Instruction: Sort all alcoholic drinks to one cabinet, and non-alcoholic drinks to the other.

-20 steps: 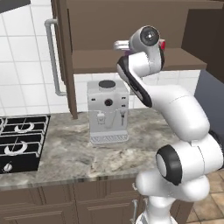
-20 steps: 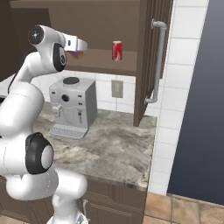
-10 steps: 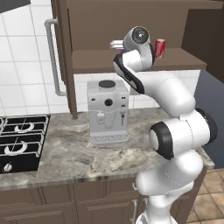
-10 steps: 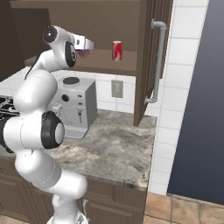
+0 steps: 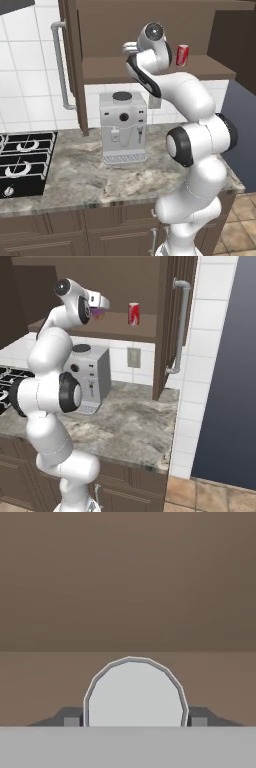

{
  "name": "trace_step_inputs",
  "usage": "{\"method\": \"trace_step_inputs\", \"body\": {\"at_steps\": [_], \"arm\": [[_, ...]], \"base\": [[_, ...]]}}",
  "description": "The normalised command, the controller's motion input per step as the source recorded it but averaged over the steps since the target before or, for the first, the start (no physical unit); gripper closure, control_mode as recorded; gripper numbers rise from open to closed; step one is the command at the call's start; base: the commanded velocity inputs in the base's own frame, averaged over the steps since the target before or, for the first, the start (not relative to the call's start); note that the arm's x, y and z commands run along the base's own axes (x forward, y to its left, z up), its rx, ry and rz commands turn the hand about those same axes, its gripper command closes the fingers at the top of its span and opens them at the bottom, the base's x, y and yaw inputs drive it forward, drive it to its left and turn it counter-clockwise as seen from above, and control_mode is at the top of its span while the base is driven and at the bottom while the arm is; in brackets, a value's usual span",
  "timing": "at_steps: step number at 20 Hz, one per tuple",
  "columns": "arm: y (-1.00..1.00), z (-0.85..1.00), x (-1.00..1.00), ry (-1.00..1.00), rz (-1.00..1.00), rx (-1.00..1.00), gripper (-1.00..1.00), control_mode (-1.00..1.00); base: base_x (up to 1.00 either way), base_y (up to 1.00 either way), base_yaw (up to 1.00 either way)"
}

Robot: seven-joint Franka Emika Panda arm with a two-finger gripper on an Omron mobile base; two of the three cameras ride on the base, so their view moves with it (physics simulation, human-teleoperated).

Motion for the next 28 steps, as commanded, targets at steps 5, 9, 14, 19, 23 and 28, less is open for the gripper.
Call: {"method": "trace_step_inputs", "body": {"at_steps": [5, 9, 14, 19, 23, 28], "arm": [[0.05, -0.18, 0.11, 0.05, 0.00, 0.00, -1.00, -1.00], [0.00, -0.01, 0.15, 0.00, 0.00, 0.00, -1.00, -1.00], [0.00, -0.08, 0.26, -0.01, 0.00, 0.00, -1.00, -1.00], [0.00, -0.10, 0.24, -0.03, 0.00, 0.00, -1.00, -1.00], [-0.02, 0.00, -0.50, -0.07, 0.00, 0.01, -1.00, -1.00], [0.00, -0.13, -1.00, -0.01, 0.00, 0.00, -1.00, -1.00]], "base": [[0.00, 0.00, 0.00], [0.00, 0.00, 0.00], [0.00, 0.00, 0.00], [0.00, 0.00, 0.00], [0.00, 0.00, 0.00], [0.00, 0.00, 0.00]]}}
